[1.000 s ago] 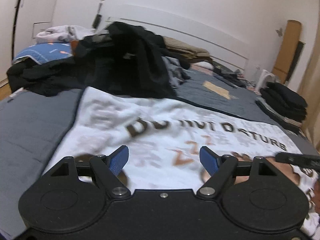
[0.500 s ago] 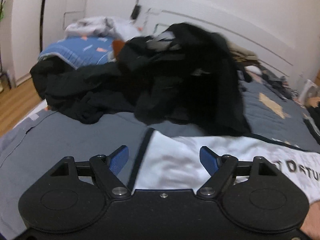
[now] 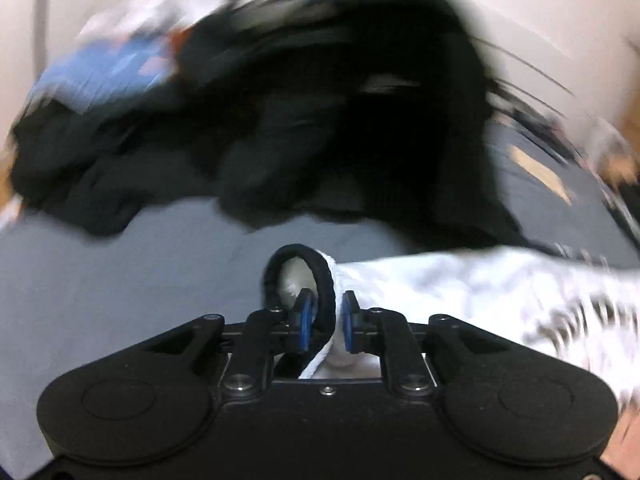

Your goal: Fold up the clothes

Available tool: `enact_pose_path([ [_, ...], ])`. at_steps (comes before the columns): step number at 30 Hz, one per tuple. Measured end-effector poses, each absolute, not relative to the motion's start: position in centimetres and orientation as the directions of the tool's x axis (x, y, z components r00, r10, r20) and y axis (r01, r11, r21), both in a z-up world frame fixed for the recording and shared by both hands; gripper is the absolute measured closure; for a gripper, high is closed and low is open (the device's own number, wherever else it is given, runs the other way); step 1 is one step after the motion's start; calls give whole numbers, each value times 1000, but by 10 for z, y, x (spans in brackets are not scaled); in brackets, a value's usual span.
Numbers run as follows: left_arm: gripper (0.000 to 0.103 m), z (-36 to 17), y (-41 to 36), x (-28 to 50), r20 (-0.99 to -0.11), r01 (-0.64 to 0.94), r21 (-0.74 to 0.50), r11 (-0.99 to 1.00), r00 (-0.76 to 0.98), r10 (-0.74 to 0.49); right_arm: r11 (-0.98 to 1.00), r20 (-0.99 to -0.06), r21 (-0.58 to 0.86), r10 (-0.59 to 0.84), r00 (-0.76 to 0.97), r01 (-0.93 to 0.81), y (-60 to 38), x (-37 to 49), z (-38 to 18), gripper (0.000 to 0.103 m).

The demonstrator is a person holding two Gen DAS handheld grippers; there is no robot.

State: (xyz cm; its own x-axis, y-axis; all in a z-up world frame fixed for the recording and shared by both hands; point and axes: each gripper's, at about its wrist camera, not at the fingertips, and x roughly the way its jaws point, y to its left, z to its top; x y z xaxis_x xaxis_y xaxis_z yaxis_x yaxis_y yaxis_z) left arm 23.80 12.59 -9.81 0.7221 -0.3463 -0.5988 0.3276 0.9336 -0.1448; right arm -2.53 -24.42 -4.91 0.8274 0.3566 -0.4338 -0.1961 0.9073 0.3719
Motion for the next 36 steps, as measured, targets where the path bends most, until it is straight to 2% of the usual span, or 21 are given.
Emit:
enact_pose_path([
  [2, 88, -96, 109, 211, -582, 454, -97, 886, 696, -420, 906, -435, 374, 359, 826, -197, -245, -26, -49, 49],
  [5, 88, -102, 83, 168, -628, 604, -1, 797, 620, -471, 905, -436, 375, 364, 823, -201, -245, -28, -49, 48],
  [7, 85, -111, 72, 149, -681, 655, 34, 755, 568, -462, 902, -435, 379, 369, 821, -205, -244, -28, -48, 48],
  [9, 63, -117, 68, 137, -716, 671, 56, 739, 543, -439, 902, -435, 378, 371, 820, -208, -243, -29, -47, 48],
  [10, 58, -116, 71, 131, -711, 668, 50, 742, 546, -444, 902, -435, 377, 371, 820, -209, -243, -29, -47, 48],
  [12, 39, -108, 83, 128, -678, 629, -11, 777, 567, -468, 902, -433, 378, 372, 821, -209, -243, -29, -46, 48],
  [13, 36, -103, 92, 127, -658, 601, -57, 797, 578, -483, 901, -432, 379, 373, 821, -209, -243, -29, -46, 48],
  [16, 36, -84, 116, 144, -595, 508, -182, 842, 625, -505, 900, -427, 384, 370, 825, -204, -246, -29, -44, 48],
  [19, 36, -77, 140, 167, -550, 387, -236, 892, 704, -451, 900, -426, 387, 366, 828, -199, -246, -29, -44, 48],
  [22, 40, -83, 155, 197, -560, 264, -323, 909, 721, -408, 901, -426, 386, 364, 828, -198, -246, -29, -44, 48],
  [24, 49, -93, 158, 213, -580, 200, -369, 908, 714, -393, 901, -427, 385, 366, 827, -200, -246, -28, -45, 48],
  [25, 49, -98, 159, 219, -589, 180, -386, 905, 707, -391, 902, -429, 383, 366, 826, -200, -246, -28, -45, 48],
  [32, 47, -130, 131, 237, -687, 187, -376, 908, 601, -408, 903, -439, 383, 362, 822, -194, -246, -25, -49, 47],
  [34, 47, -131, 123, 235, -674, 209, -367, 906, 612, -414, 904, -441, 382, 362, 821, -193, -245, -25, -49, 47],
  [36, 52, -130, 115, 232, -656, 242, -352, 904, 625, -423, 904, -443, 382, 361, 821, -192, -245, -24, -50, 47],
])
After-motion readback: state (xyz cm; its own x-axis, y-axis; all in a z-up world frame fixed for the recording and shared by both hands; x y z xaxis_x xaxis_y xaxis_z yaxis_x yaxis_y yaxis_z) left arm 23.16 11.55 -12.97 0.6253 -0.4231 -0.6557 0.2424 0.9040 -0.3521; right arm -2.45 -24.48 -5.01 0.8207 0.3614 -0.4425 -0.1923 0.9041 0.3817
